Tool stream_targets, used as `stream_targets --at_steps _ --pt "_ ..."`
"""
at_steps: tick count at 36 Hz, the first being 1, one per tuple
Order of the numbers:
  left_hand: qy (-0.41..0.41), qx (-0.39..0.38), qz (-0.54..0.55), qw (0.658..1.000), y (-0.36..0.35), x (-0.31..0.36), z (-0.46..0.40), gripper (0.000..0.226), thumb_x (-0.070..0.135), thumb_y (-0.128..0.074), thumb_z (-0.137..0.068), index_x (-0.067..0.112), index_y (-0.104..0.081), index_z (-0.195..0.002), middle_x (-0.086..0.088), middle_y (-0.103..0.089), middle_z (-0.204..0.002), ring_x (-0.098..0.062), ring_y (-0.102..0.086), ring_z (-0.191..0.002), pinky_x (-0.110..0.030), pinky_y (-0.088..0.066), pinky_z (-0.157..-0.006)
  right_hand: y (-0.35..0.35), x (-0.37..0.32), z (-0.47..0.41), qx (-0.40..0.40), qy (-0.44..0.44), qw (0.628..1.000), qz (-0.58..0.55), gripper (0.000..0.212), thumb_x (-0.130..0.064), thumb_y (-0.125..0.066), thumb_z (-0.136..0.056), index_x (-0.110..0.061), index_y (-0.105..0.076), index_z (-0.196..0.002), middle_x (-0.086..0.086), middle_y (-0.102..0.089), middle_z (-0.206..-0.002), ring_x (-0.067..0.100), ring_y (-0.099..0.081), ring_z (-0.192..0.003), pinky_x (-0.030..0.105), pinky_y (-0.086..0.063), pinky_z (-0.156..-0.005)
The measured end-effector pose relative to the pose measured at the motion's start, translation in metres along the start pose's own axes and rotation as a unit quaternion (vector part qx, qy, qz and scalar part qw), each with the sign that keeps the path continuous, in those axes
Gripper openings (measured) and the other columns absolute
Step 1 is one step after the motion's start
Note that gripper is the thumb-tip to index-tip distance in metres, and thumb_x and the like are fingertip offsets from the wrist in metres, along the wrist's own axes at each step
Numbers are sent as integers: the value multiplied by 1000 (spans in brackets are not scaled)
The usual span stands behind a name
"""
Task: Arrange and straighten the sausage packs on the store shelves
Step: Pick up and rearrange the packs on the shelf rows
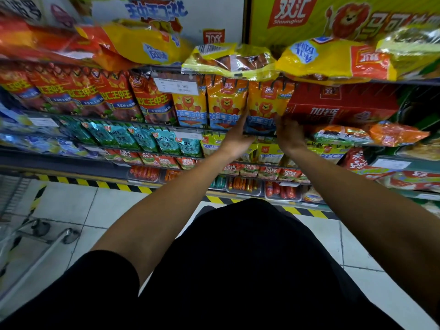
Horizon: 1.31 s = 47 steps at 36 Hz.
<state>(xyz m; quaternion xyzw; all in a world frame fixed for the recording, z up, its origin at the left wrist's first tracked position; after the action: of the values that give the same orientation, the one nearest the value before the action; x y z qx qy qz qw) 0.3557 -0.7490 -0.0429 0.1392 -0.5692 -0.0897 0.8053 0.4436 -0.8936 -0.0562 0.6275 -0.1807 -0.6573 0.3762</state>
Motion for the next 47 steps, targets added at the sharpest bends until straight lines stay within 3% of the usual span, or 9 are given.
stream_targets --at_steps 5,15,20,26,30,36,40,42,47 --pt "-129 36 -178 975 3 11 20 80 4 -59 -99 22 -14 -163 -2 -11 -171 -26 -15 -156 -46 -38 -116 12 -6 21 53 35 994 -87 34 -32 -44 -108 -11 -58 -131 11 -68 -123 24 -64 -105 38 -48 -81" --pt "-178 -7 -261 949 -4 11 17 79 1 -64 -94 14 -23 -161 -8 -3 -171 -27 -2 -158 -30 -27 -117 5 -12 73 35 117 989 -86 70 -23 -57 -99 -23 -23 -160 2 -31 -164 28 -46 -141 43 -46 -110" --pt "-162 -20 -263 951 -4 15 21 74 12 -61 -99 16 -21 -161 -8 -6 -171 -27 -2 -158 -32 -12 -124 29 -3 90 58 74 992 -79 61 -19 -58 -100 -18 -33 -156 9 -48 -151 23 -53 -128 42 -49 -104" --pt "-172 -61 -257 949 -30 22 29 75 7 -60 -98 20 -23 -161 -2 -10 -170 -24 -9 -157 -36 -39 -114 65 27 120 68 51 993 -77 45 -21 -56 -103 -13 -49 -147 6 -55 -147 12 -50 -131 14 -42 -104" --pt "-170 -84 -229 955 -59 36 31 79 5 -63 -95 27 -24 -161 1 -16 -169 -27 -26 -152 -46 -47 -108 87 57 134 76 14 991 -114 45 -28 -58 -103 -14 -51 -145 2 -57 -145 16 -53 -131 42 -46 -109" --pt "-157 -68 -198 965 -96 67 34 73 9 -65 -97 21 -28 -160 -4 -26 -166 -30 -40 -144 -45 -47 -108 131 92 137 104 -33 977 -183 47 -26 -58 -103 -13 -47 -146 -7 -59 -133 8 -61 -112 41 -52 -103" --pt "-146 -31 -168 974 -109 82 32 73 13 -66 -98 22 -29 -159 -1 -32 -164 -24 -44 -141 -11 -42 -104 152 107 131 114 -27 972 -205 55 -22 -62 -101 -12 -41 -151 -1 -56 -141 -17 -53 -112 33 -48 -106" --pt "-148 -12 -160 976 -114 87 32 70 15 -67 -98 19 -32 -158 -1 -36 -162 -18 -35 -146 -21 -33 -116 155 110 127 95 -17 975 -201 56 -21 -63 -100 -12 -41 -151 3 -56 -142 -25 -53 -102 31 -49 -102" --pt "-112 17 -149 982 -124 94 29 66 20 -67 -98 24 -35 -156 -3 -37 -161 -18 -34 -146 -18 -27 -109 147 114 111 16 -18 984 -178 66 -26 -65 -99 -16 -33 -155 11 -53 -147 23 -63 -118 45 -52 -102"
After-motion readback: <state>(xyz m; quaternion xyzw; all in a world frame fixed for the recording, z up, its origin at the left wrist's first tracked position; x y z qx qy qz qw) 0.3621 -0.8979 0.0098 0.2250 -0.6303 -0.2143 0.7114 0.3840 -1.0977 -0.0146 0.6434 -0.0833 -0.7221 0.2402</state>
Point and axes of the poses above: each hand's wrist, its own z-axis away from the middle knuckle, its own y-axis out of the back of the hand, x = y × z, the point moved 8 cm from there along -z, towards the middle knuckle
